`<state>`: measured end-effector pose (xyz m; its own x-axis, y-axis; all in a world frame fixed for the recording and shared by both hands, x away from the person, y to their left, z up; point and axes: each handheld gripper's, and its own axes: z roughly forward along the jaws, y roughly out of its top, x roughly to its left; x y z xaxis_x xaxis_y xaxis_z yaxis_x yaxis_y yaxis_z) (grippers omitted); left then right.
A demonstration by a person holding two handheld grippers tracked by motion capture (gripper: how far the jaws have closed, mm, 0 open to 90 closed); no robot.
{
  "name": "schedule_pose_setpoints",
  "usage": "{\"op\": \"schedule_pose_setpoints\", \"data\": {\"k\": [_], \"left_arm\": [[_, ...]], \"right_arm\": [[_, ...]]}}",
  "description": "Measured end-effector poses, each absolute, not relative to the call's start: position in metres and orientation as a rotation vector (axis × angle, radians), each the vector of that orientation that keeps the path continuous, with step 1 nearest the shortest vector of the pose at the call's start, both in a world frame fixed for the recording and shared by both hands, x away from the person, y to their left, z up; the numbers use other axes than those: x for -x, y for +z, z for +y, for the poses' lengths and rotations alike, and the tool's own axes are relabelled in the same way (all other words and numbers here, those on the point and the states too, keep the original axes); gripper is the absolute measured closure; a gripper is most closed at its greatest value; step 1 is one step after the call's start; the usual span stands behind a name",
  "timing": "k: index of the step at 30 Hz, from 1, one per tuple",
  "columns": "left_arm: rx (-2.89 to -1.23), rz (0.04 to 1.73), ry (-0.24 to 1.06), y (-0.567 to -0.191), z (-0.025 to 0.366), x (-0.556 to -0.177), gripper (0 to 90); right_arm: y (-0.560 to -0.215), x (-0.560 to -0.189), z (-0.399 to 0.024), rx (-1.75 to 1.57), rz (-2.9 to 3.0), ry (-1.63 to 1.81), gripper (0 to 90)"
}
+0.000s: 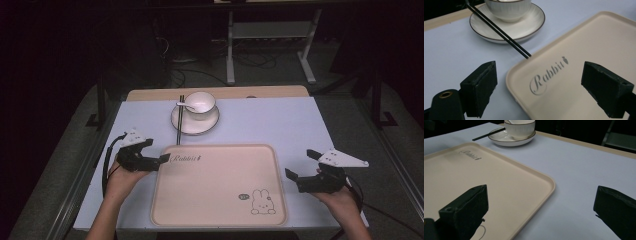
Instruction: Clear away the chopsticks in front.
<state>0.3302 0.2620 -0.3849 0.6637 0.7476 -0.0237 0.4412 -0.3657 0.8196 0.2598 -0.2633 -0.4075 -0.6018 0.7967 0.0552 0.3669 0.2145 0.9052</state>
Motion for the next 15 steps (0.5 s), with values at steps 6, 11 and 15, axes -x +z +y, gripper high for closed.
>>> {"op": "schedule_pose_setpoints", "data": {"k": [6, 11, 15], "left_arm": [[-2.034, 0.927, 0.444, -0.381, 0.253, -0.352, 13.1], [-2.058, 0.933, 0.442, -0.378, 0.247, -0.366, 13.2], [-2.063, 0.950, 0.449, -0.377, 0.242, -0.379, 13.5]], "right_arm": [[-0.409, -0.260, -0.260, -1.064, 2.088, 1.352, 0.0], [-0.409, -0.260, -0.260, -1.053, 2.101, 1.343, 0.0], [-0.409, -0.260, -0.260, -1.047, 2.108, 1.342, 0.0]]}}
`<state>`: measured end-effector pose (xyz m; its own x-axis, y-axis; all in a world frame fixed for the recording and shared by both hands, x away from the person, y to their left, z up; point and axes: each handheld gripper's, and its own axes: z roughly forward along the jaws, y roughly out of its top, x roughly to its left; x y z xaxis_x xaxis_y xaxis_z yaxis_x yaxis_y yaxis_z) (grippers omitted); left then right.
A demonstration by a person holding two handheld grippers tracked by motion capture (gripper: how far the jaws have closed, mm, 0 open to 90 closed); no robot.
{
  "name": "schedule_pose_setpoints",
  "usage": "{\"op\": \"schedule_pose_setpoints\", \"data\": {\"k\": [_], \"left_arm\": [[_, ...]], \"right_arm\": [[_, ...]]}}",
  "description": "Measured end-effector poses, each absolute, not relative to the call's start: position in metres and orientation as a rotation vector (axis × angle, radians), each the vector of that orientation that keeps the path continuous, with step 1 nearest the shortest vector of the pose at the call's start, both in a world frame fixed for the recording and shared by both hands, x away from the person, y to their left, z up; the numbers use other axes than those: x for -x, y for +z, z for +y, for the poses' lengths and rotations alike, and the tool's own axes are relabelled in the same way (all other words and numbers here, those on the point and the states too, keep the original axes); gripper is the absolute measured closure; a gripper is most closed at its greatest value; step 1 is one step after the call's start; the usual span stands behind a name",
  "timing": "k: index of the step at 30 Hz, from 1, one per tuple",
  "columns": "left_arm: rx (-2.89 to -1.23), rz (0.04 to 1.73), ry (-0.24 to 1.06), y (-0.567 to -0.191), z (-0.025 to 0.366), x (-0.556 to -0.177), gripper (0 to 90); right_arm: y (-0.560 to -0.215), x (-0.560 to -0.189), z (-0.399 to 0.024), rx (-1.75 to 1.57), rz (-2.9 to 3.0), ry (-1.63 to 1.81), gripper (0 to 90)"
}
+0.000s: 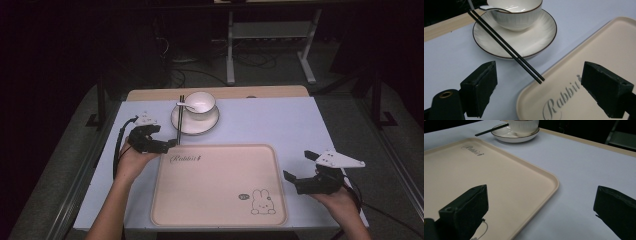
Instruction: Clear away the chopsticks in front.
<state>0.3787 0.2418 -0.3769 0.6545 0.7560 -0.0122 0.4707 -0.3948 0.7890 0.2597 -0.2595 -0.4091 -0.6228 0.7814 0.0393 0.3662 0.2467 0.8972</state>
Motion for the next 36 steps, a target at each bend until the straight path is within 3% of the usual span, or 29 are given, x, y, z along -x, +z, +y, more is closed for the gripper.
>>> {"op": "schedule_pose_setpoints", "data": {"k": [8, 18, 29, 36], "left_arm": [[-2.085, 1.000, 0.456, -0.375, 0.231, -0.411, 16.3], [-2.117, 1.083, 0.425, -0.383, 0.219, -0.448, 38.1], [-2.119, 1.189, 0.393, -0.401, 0.219, -0.475, 55.9], [-2.155, 1.211, 0.392, -0.407, 0.212, -0.488, 57.5]], "right_arm": [[-0.409, -0.259, -0.259, -1.048, 2.107, 1.342, 0.0], [-0.410, -0.258, -0.257, -1.042, 2.116, 1.344, 0.0], [-0.410, -0.259, -0.259, -1.046, 2.109, 1.356, 0.0], [-0.410, -0.260, -0.259, -1.044, 2.114, 1.347, 0.0]]}}
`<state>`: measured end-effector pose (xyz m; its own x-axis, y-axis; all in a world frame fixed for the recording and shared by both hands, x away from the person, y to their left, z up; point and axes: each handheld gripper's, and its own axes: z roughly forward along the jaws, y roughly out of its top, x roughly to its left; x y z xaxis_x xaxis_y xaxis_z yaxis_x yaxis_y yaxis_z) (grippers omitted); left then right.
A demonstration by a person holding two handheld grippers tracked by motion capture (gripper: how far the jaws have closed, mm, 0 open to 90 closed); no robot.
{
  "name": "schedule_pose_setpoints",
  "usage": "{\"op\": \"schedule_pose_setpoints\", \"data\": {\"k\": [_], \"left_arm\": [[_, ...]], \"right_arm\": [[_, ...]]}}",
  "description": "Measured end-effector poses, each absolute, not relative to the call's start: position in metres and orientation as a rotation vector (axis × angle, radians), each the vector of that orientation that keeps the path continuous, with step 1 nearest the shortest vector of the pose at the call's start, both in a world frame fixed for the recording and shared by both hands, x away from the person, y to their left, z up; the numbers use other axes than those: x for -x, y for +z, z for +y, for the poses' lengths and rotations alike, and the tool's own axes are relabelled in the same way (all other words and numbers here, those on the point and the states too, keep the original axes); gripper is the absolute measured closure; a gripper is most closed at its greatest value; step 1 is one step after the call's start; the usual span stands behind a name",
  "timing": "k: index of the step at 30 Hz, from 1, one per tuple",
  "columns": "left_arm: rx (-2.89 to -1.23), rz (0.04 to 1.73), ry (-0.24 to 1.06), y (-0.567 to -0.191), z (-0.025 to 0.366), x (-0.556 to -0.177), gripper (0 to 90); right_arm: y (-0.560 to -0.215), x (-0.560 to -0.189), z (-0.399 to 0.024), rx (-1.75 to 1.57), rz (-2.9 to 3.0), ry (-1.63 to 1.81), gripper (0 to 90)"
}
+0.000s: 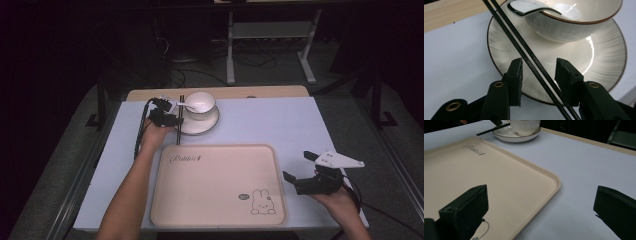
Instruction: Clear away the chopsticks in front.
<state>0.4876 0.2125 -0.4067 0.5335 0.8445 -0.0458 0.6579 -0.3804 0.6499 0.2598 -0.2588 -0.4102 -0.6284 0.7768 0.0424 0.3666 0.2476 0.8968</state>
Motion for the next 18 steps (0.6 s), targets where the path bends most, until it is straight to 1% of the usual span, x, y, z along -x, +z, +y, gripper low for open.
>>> {"op": "schedule_pose_setpoints", "data": {"k": [3, 6, 9, 12, 18], "left_arm": [[-2.148, 1.244, 0.390, -0.410, 0.210, -0.491, 57.5], [-2.155, 1.254, 0.389, -0.415, 0.207, -0.494, 60.0], [-2.151, 1.263, 0.384, -0.419, 0.205, -0.495, 60.6], [-2.136, 1.276, 0.384, -0.420, 0.205, -0.496, 63.9], [-2.097, 1.295, 0.383, -0.421, 0.206, -0.499, 67.5]], "right_arm": [[-0.410, -0.260, -0.259, -1.044, 2.114, 1.346, 0.0], [-0.410, -0.260, -0.259, -1.047, 2.113, 1.347, 0.0], [-0.410, -0.260, -0.260, -1.049, 2.113, 1.348, 0.0], [-0.410, -0.260, -0.261, -1.052, 2.108, 1.354, 0.0], [-0.410, -0.259, -0.260, -1.049, 2.109, 1.355, 0.0]]}}
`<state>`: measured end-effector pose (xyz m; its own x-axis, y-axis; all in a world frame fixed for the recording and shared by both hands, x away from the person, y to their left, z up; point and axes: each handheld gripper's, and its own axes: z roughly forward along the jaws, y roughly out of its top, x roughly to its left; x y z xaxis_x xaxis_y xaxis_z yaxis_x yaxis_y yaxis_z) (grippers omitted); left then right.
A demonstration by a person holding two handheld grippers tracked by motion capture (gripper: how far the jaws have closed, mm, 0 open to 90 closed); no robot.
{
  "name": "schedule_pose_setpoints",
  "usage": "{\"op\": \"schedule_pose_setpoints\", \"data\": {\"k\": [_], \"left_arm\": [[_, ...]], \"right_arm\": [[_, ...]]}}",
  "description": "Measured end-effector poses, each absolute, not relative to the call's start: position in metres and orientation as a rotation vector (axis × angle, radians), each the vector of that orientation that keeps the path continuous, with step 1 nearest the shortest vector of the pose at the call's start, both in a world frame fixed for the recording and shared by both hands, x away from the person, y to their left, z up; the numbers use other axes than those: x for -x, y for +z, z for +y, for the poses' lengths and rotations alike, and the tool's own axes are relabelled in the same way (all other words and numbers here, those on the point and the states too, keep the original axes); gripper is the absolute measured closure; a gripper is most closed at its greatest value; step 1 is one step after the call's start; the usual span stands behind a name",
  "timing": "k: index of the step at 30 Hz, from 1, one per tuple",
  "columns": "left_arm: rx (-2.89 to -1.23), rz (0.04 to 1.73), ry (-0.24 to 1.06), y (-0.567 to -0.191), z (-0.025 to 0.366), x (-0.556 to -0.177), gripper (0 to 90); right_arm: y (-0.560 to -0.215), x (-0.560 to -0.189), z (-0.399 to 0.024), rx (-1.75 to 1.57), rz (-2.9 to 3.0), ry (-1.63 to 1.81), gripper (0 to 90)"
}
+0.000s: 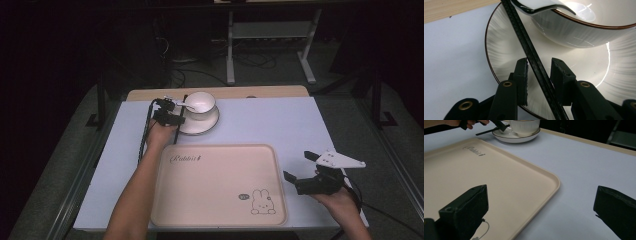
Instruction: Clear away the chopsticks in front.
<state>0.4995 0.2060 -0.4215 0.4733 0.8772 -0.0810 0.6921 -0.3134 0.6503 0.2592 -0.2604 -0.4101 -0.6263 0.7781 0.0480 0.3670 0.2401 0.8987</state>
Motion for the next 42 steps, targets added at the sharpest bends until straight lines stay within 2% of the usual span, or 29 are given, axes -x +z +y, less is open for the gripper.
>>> {"op": "schedule_pose_setpoints", "data": {"k": [20, 27, 29, 34, 42], "left_arm": [[-2.146, 1.305, 0.467, -0.415, 0.199, -0.520, 79.5], [-2.136, 1.308, 0.471, -0.416, 0.203, -0.521, 79.8], [-2.137, 1.302, 0.464, -0.415, 0.204, -0.521, 79.1], [-2.153, 1.271, 0.458, -0.408, 0.213, -0.515, 66.5], [-2.105, 1.216, 0.435, -0.390, 0.240, -0.491, 64.8]], "right_arm": [[-0.410, -0.260, -0.263, -1.063, 2.098, 1.358, 0.0], [-0.411, -0.260, -0.263, -1.061, 2.098, 1.357, 0.0], [-0.411, -0.260, -0.263, -1.063, 2.098, 1.358, 0.0], [-0.410, -0.259, -0.263, -1.061, 2.098, 1.368, 0.0], [-0.410, -0.259, -0.262, -1.051, 2.101, 1.367, 0.0]]}}
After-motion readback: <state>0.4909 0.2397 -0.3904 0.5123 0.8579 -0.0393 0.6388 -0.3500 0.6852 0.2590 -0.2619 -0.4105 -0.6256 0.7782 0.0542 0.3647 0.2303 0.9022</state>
